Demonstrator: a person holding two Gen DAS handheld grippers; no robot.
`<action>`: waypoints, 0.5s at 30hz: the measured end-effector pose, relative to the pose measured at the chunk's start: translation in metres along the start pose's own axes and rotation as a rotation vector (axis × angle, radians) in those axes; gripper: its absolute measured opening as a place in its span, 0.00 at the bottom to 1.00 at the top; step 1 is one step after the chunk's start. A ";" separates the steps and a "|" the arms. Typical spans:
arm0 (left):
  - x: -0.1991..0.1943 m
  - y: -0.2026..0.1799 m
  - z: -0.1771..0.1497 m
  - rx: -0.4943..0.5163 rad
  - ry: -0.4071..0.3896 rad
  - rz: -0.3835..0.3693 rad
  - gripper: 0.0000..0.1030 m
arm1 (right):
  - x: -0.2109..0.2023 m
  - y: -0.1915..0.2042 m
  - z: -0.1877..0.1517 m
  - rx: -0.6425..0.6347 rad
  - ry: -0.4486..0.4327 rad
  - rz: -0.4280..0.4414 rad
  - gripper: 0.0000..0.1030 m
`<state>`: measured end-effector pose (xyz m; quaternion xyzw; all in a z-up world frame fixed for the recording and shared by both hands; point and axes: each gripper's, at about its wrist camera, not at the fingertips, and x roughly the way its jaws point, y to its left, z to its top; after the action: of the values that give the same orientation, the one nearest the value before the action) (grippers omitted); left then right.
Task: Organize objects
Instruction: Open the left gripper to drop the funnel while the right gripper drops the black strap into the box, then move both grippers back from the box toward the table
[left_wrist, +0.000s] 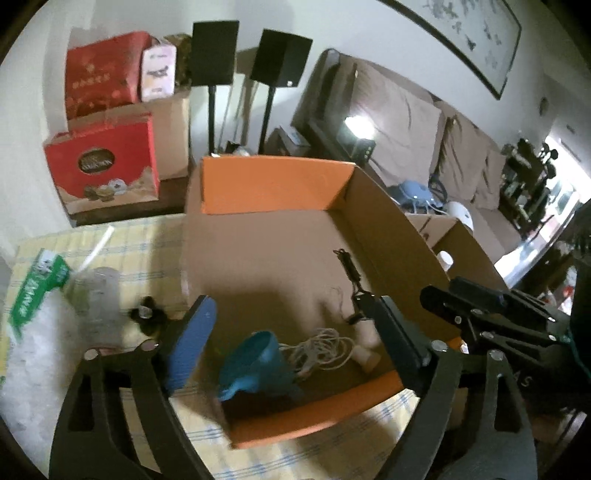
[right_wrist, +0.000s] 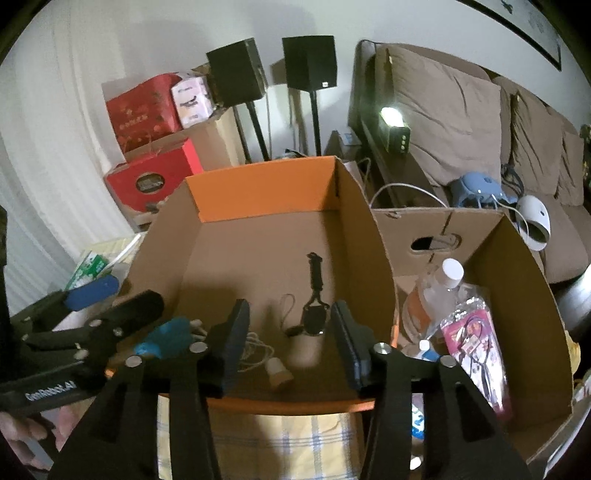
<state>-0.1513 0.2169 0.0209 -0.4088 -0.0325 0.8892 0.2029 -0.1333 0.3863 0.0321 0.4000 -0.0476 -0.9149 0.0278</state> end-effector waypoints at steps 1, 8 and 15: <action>-0.005 0.001 0.000 0.006 -0.012 0.012 0.89 | -0.001 0.003 0.000 -0.003 -0.003 0.001 0.54; -0.031 0.013 -0.005 0.023 -0.057 0.080 0.96 | -0.008 0.020 0.000 -0.018 -0.019 0.009 0.75; -0.048 0.027 -0.010 0.018 -0.078 0.121 1.00 | -0.016 0.035 0.002 -0.021 -0.038 0.036 0.89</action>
<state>-0.1254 0.1729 0.0426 -0.3734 -0.0079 0.9153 0.1511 -0.1238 0.3533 0.0485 0.3812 -0.0456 -0.9222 0.0473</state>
